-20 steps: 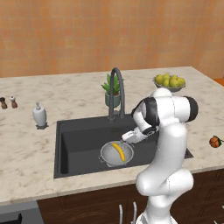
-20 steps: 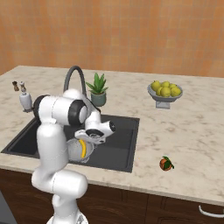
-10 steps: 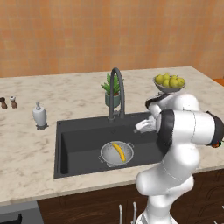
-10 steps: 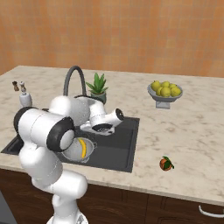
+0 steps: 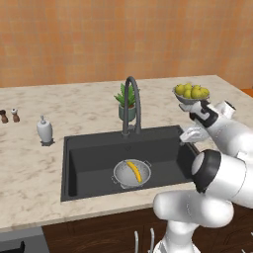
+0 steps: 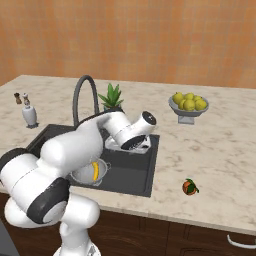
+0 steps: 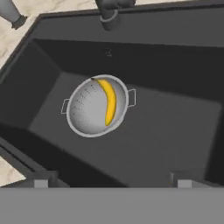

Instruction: Put the colander in the sink, put the banana, orange in the colander, and turn on the sink faucet and pour water over the colander.

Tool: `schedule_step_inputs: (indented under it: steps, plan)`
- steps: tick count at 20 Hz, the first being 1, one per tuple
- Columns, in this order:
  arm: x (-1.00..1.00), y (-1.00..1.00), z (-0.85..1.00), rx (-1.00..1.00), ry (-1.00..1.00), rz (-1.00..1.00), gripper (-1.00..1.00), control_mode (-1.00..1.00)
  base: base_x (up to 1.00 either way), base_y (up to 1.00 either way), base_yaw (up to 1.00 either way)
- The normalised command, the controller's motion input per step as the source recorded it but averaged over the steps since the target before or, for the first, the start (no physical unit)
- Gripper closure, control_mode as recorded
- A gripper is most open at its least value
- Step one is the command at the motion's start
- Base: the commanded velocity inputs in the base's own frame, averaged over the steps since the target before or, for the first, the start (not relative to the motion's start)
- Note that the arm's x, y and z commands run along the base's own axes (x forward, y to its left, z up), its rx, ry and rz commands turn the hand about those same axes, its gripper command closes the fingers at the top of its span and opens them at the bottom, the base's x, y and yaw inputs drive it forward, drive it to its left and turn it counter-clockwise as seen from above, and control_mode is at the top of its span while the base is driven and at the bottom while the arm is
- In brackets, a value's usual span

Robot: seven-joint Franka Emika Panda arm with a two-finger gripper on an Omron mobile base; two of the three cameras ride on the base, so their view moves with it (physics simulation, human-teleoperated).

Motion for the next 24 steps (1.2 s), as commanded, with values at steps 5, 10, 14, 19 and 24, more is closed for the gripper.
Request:
schedule_step_inputs:
  steps: [5, 10, 14, 19, 24]
  plan:
    - [-0.77, -0.97, 0.07, -0.23, 0.1, -0.14, -1.0, -1.0, 0.0, 0.0, 0.0]
    - [-0.51, -0.88, 0.04, -0.25, 0.08, -0.17, -1.0, -1.0, 0.0, 0.0, 0.0]
    - [-0.28, -0.81, 0.03, -0.27, 0.05, -0.16, -1.0, -1.0, 0.0, 0.0, 0.0]
    - [-0.2, -0.75, -0.02, -0.16, 0.05, -0.15, -1.0, -1.0, 0.0, 0.0, 0.0]
    - [-0.04, -0.42, -0.01, -0.08, 0.03, -0.17, -1.0, -1.0, 0.0, 0.0, 0.0]
